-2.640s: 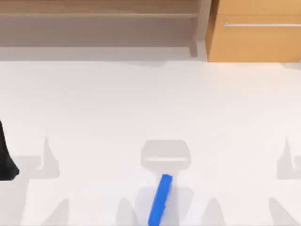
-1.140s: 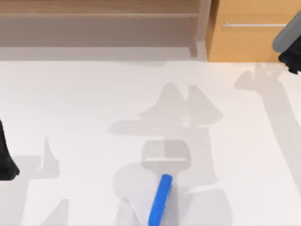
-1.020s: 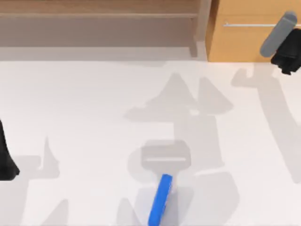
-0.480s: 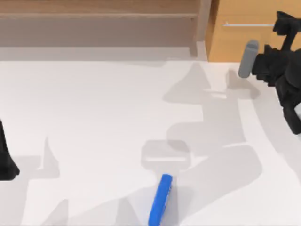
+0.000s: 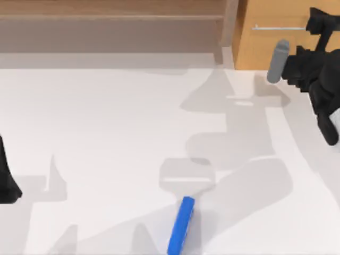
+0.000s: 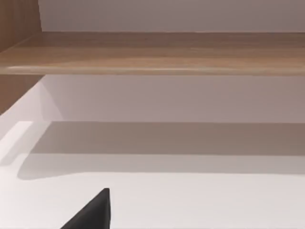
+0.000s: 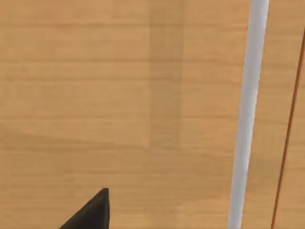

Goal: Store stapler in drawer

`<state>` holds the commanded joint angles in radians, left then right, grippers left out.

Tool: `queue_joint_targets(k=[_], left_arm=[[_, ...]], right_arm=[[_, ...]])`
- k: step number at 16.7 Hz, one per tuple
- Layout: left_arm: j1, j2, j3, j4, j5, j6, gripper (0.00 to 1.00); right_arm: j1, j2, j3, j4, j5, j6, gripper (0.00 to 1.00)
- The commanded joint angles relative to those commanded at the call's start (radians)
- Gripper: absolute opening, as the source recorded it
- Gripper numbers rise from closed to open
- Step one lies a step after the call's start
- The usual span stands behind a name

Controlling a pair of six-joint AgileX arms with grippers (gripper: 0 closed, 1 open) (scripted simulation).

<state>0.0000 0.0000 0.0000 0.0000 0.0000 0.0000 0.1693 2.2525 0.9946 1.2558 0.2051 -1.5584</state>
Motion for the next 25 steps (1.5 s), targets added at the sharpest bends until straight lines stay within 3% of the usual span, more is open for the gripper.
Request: queue_joint_targets(k=[7, 20, 25], left_arm=[[0.000, 0.000, 0.000, 0.000, 0.000, 0.000, 1.00], [0.000, 0.000, 0.000, 0.000, 0.000, 0.000, 1.00], [0.000, 0.000, 0.000, 0.000, 0.000, 0.000, 1.00]], right_arm=[[-0.005, 0.030, 0.067, -0.037, -0.005, 0.000, 1.00], [-0.005, 0.030, 0.067, -0.037, -0.005, 0.000, 0.02], [-0.005, 0.030, 0.067, -0.037, -0.005, 0.000, 0.00]])
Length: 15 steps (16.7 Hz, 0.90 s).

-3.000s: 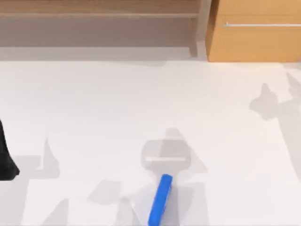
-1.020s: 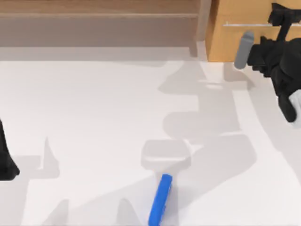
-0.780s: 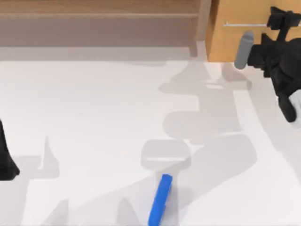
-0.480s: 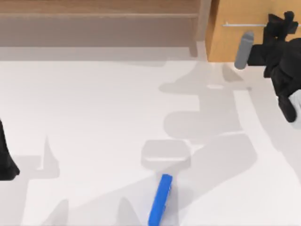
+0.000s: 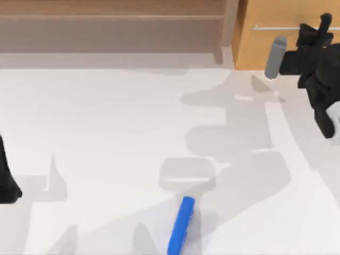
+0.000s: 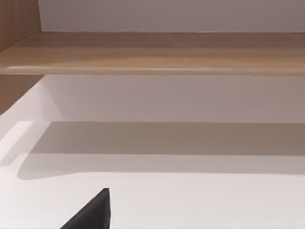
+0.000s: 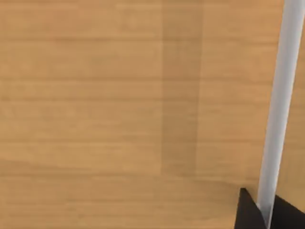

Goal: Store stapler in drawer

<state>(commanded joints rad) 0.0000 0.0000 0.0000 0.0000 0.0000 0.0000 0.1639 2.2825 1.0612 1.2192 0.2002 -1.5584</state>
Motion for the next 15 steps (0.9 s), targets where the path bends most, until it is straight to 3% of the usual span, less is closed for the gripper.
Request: queue_joint_targets(k=[6, 15], left_arm=[[0.000, 0.000, 0.000, 0.000, 0.000, 0.000, 1.00], [0.000, 0.000, 0.000, 0.000, 0.000, 0.000, 1.00]], right_arm=[[0.007, -0.007, -0.018, 0.008, 0.002, 0.002, 0.00], [0.038, -0.123, -0.288, 0.158, 0.035, 0.005, 0.00]])
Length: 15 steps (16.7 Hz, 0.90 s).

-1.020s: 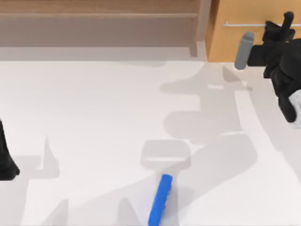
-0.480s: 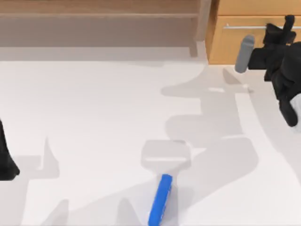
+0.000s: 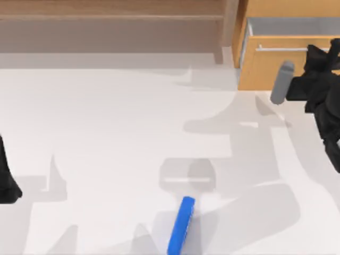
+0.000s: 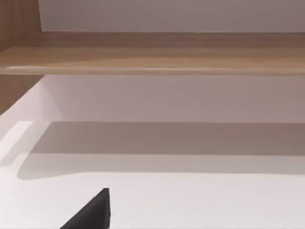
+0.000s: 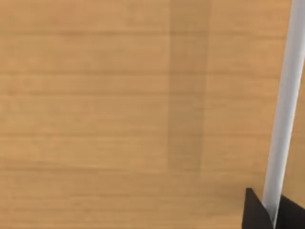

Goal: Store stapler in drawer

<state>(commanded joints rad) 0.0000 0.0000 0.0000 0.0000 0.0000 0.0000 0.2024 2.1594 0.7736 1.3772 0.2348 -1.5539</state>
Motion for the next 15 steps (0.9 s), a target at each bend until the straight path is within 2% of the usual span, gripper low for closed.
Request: queue_joint_targets(k=[5, 11, 15], left_arm=[[0.000, 0.000, 0.000, 0.000, 0.000, 0.000, 1.00], [0.000, 0.000, 0.000, 0.000, 0.000, 0.000, 1.00], [0.000, 0.000, 0.000, 0.000, 0.000, 0.000, 1.00]], right_arm=[[0.002, -0.002, -0.013, 0.011, 0.002, -0.001, 0.00], [0.039, -0.080, -0.228, 0.135, 0.040, 0.000, 0.00], [0.046, -0.097, -0.260, 0.158, 0.047, 0.002, 0.00]])
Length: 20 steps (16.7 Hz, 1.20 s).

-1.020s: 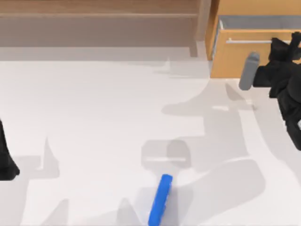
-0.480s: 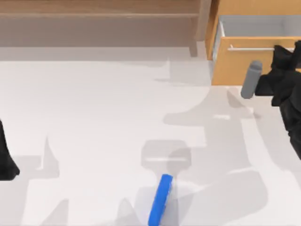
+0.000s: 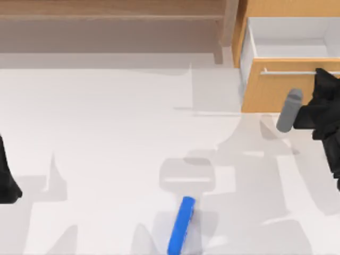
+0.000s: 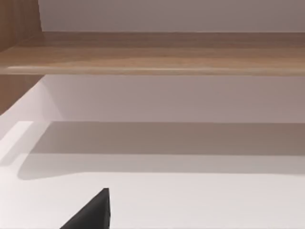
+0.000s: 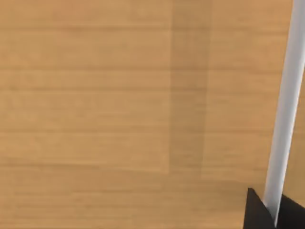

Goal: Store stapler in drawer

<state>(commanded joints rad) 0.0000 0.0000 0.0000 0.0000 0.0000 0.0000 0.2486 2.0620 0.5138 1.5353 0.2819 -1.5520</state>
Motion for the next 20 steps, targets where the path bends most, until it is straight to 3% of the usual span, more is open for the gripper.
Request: queue_joint_targets(k=[14, 20], left_arm=[[0.000, 0.000, 0.000, 0.000, 0.000, 0.000, 1.00], [0.000, 0.000, 0.000, 0.000, 0.000, 0.000, 1.00]], right_arm=[[0.071, -0.064, -0.242, 0.176, 0.072, 0.001, 0.00], [0.071, -0.064, -0.242, 0.176, 0.072, 0.001, 0.45]])
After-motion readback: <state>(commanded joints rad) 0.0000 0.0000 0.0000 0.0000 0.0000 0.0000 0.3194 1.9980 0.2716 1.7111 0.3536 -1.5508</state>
